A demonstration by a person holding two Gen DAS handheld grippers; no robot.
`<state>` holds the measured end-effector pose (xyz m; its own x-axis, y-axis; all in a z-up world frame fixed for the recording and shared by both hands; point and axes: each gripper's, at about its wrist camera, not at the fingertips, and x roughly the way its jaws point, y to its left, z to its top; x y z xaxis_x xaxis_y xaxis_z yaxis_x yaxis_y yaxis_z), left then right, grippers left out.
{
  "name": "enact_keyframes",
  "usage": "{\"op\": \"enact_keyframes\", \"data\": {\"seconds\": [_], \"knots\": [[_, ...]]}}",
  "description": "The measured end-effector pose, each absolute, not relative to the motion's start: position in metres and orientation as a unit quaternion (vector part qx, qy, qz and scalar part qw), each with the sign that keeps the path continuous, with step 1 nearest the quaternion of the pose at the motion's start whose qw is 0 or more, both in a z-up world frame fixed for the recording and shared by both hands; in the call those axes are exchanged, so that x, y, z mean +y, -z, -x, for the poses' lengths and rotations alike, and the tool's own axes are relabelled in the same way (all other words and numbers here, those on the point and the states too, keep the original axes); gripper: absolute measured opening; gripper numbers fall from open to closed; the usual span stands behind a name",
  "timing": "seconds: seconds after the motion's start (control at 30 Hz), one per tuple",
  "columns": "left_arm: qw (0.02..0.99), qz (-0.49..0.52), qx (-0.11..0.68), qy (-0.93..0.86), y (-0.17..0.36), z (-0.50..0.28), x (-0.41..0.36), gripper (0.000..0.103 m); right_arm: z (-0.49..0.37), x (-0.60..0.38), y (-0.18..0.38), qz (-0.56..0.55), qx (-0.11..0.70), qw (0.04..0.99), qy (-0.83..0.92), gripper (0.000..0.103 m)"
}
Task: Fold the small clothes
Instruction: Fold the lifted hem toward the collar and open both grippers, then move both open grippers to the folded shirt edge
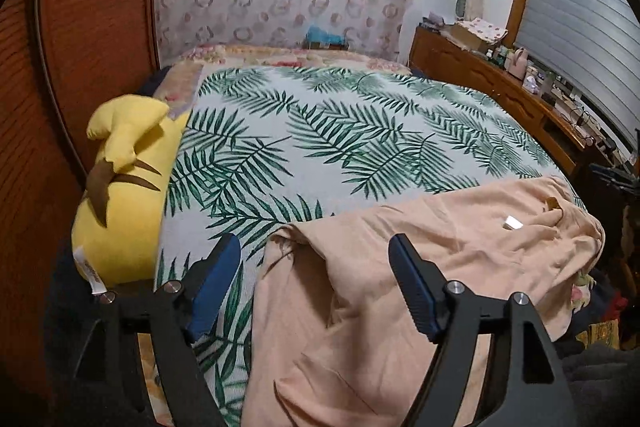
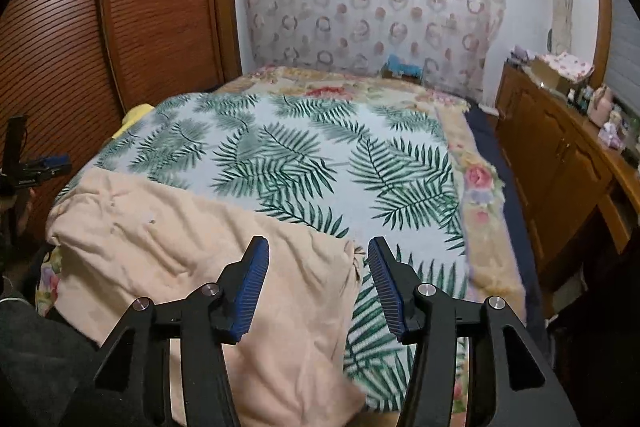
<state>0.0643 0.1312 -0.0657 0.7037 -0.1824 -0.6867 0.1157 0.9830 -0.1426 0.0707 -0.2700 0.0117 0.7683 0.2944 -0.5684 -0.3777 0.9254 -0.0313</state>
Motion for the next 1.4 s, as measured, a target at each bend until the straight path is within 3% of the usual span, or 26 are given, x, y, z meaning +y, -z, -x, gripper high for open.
{"op": "enact_keyframes", "data": {"seconds": [0.33,0.53,0.8,0.97,1.3,1.4], "knots": [[0.910,0.039,0.405,0.083,0.086,-0.090,0.132,0.077,-0.123,-0.268,0.000,0.035,0.328,0.927,-0.177,0.054],[0.902,0.053,0.417,0.096,0.095,-0.097,0.132,0.060,-0.137,-0.267,0.009,0.034,0.349,0.920,-0.175,0.054],[0.902,0.057,0.419,0.092,0.099,-0.099,0.135,0.059,-0.146,-0.258,0.023,0.046,0.365,0.913,-0.176,0.054],[0.903,0.046,0.416,0.096,0.099,-0.099,0.133,0.043,-0.146,-0.254,0.028,0.056,0.363,0.914,-0.172,0.054],[0.904,0.041,0.414,0.096,0.099,-0.098,0.131,0.042,-0.149,-0.255,0.031,0.074,0.363,0.917,-0.151,0.054],[0.904,0.045,0.413,0.100,0.100,-0.097,0.130,0.028,-0.149,-0.258,0.031,0.071,0.361,0.917,-0.152,0.054]]}}
